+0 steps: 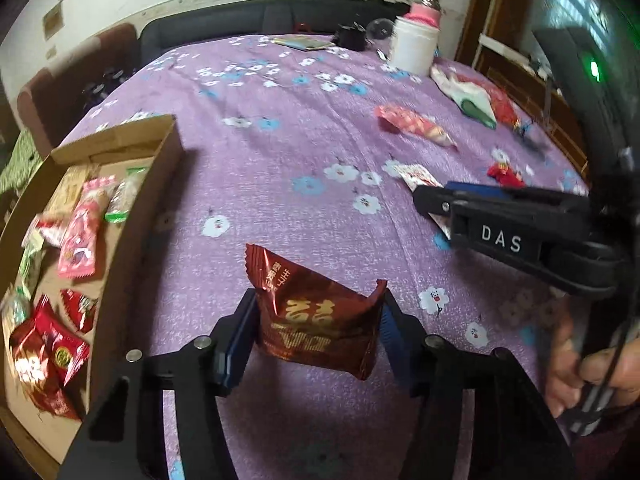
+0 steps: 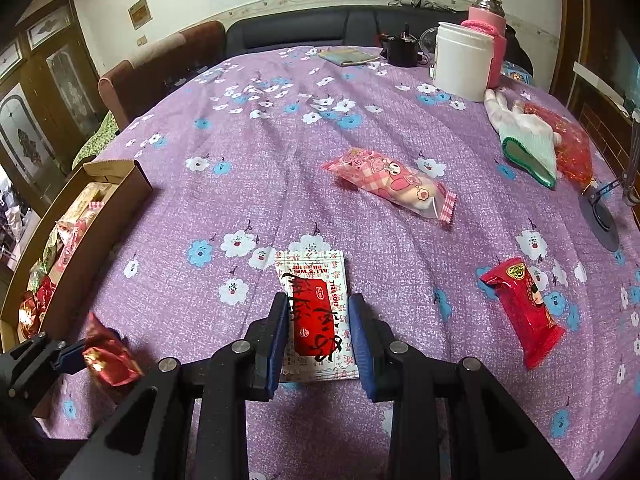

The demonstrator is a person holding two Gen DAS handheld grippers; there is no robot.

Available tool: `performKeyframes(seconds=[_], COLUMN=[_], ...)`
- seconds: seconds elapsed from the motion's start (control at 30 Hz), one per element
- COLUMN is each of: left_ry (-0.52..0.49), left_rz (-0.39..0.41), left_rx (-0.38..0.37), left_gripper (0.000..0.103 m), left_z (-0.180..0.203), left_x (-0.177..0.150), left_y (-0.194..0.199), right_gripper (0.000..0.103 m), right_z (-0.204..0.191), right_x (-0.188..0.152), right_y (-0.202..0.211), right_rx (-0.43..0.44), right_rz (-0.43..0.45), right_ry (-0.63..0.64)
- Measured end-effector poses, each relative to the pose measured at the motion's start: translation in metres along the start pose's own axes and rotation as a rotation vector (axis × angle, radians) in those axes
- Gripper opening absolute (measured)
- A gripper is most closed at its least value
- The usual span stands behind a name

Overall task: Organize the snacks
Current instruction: 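Lower both held packets into the box and open both grippers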

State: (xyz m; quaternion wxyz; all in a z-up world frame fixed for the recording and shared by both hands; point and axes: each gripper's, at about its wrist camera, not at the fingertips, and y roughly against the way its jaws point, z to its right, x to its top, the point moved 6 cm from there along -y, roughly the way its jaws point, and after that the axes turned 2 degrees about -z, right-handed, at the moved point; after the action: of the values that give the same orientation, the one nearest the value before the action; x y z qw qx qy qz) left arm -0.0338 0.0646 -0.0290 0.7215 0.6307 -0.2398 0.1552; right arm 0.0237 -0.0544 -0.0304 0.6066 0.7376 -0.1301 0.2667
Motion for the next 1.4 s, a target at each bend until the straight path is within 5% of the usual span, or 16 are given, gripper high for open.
performKeyframes(seconds=[0.37,0.63,0.93,1.23,1.4], left_ry=[0.100,0.234,0.437,0.498,0.497], left_rz=[0.121,0.204,0.205,0.132,0.148], left_rx=[-0.095,-0.025,0.057,0.130,0.096], left_gripper=[0.057,0.057,0.057,0.060,0.068], left_z=[-0.026,-0.101,-0.205,-0.246,-0.249], left_x=[-0.002,-0.021,-0.061,-0.073,-0.076], left_y=[0.068,0.116,0.126,0.101,0.105], right_gripper=[0.032,0.032,0.032,0.033,0.033], right_z=[-0.008,-0.011,-0.031,-0.125,-0.197], right_x=[0.005,0.004,0.004,0.010,0.014], right_y=[0.014,0.018,0.037,0.064,0.048], right_rx=[0.024,0.022,0.037,0.183,0.272], right_rz=[0.088,0.129,0.179,0.158,0.081], right_ry=[0.007,0.000,0.009,0.127,0.218])
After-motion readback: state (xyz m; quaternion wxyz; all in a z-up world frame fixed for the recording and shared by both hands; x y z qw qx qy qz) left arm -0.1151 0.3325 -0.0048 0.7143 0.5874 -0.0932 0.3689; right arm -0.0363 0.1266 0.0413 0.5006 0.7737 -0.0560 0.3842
